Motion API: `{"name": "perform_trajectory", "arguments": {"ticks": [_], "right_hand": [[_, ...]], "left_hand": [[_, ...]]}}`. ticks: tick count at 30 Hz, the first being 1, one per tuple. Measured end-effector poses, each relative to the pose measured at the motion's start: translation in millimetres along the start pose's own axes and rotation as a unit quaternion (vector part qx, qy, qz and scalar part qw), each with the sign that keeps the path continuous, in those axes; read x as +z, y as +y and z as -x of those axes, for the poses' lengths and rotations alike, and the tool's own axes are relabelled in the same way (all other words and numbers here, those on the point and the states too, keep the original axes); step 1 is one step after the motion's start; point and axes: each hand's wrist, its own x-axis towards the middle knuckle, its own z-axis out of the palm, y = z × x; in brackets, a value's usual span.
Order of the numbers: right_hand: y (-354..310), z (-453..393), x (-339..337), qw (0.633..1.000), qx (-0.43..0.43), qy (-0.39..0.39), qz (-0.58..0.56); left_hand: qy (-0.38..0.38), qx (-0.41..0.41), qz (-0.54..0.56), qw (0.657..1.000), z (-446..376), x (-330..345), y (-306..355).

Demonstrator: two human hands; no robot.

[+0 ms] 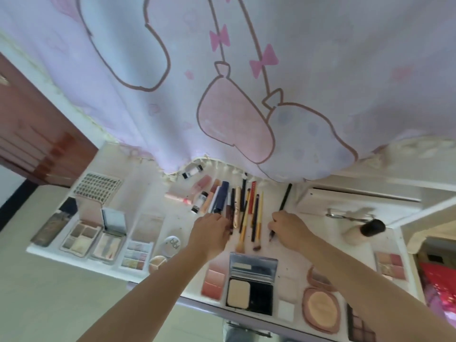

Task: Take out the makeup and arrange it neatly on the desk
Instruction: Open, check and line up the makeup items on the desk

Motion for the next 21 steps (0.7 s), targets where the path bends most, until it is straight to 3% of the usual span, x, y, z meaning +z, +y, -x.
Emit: {"name": "perform_trajectory", "arguments": {"ticks": [5, 9, 13, 15, 17, 19, 21], "right_hand": [[1.6, 8.1, -4.8, 0.999, -0.024, 0.029, 0.028], [-7.0, 19.5, -44.7, 0.964, -0.05, 0.263, -0.009], [-19.6, 35.2, -93.3, 0.908, -0.036, 0.414, -0.056], [-29.6, 42.5, -114.3, 0.879, -0.021, 0.445, -0.17], [-38.2, 45.2, -129.5, 0.827, 0.012, 0.44, -0.35], [-49.7, 42.4, -140.8, 0.746, 0.023, 0.37, -0.553], [-58.4, 37.0, -147.5, 0.676, 0.034, 0.287, -0.678]], "left_hand": [[0.006, 0.0, -0.041, 0.999, 5.5, -0.1, -26.1], [0.03, 0.014, -0.024, 0.999, 3.2, -8.1, -26.7], [0.075, 0.059, 0.05, 0.994, -2.6, -25.7, -15.8], [0.101, 0.09, 0.084, 0.987, -4.0, -38.5, -5.8], [0.13, 0.104, 0.107, 0.98, -3.6, -51.6, 4.6], [0.159, 0.107, 0.14, 0.971, 2.5, -63.2, 13.6], [0.183, 0.084, 0.201, 0.959, 13.4, -71.3, 17.9]]}}
